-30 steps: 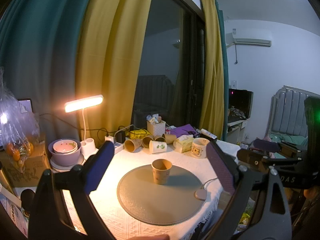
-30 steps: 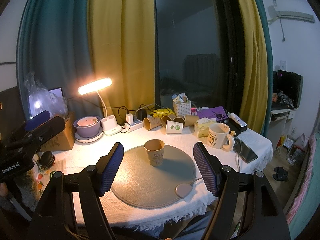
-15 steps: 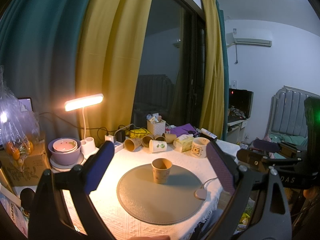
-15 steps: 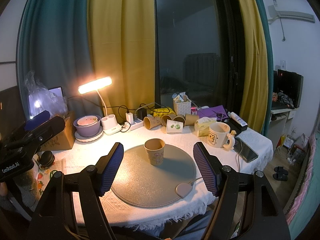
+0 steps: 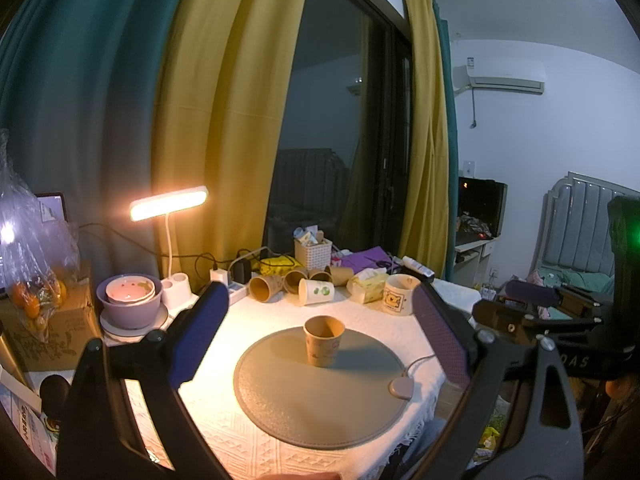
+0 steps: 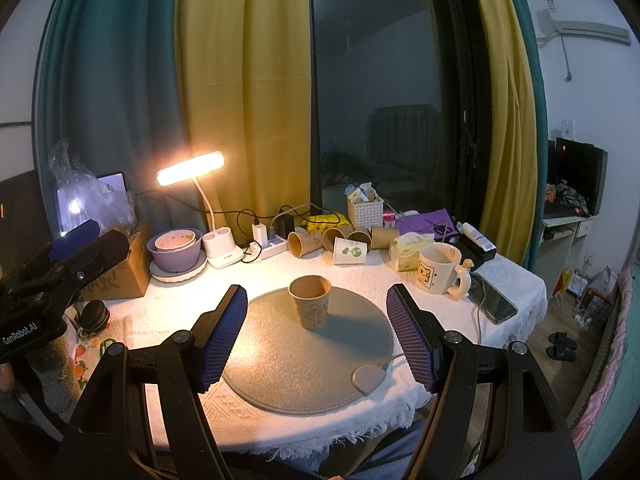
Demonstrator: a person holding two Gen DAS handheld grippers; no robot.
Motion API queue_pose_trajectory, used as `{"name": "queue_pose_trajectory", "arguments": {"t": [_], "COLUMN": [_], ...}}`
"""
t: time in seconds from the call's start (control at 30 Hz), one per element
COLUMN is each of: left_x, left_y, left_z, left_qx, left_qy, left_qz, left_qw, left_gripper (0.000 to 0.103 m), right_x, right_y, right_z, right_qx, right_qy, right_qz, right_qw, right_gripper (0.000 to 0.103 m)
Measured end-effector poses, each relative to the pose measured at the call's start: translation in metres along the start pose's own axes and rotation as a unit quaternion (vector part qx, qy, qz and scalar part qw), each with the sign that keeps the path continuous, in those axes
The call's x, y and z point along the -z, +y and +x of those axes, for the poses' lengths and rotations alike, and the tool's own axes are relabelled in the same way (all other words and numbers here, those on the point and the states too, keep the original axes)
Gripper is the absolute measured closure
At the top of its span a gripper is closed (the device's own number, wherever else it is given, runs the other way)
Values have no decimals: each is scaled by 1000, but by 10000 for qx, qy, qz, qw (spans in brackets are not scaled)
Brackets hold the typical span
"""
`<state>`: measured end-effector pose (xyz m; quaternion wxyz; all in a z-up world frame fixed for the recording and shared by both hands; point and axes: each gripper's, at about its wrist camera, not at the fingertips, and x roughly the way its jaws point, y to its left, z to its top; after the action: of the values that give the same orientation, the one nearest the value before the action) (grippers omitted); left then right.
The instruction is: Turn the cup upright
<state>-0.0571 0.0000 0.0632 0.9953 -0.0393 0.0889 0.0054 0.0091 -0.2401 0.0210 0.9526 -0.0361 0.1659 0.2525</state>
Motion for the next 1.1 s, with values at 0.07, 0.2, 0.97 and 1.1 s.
{"name": "queue_pose_trajectory", "arguments": {"t": [0.07, 0.2, 0.97, 1.1], "left_x": [0, 0, -1, -1], "left_y": [0, 1, 1, 1], "left_z": [0, 0, 0, 1], "left_qx": [1, 2, -5, 4], "left_qy": [2, 1, 4, 17], "left_qz": [0, -1, -14, -21], "left_qw": [10000, 10000, 10000, 10000], "left_gripper": [9, 9, 9, 9], "right_x": [3, 3, 2, 3], "right_y": [2, 2, 2, 2], "right_z": [0, 0, 1, 1], "right_qx": [-2, 0, -3, 1], "right_qy": [5, 8, 18, 20], "right_qz": [-1, -1, 1, 2], "right_qw": [10000, 10000, 10000, 10000], "right_gripper": [28, 28, 28, 28]}}
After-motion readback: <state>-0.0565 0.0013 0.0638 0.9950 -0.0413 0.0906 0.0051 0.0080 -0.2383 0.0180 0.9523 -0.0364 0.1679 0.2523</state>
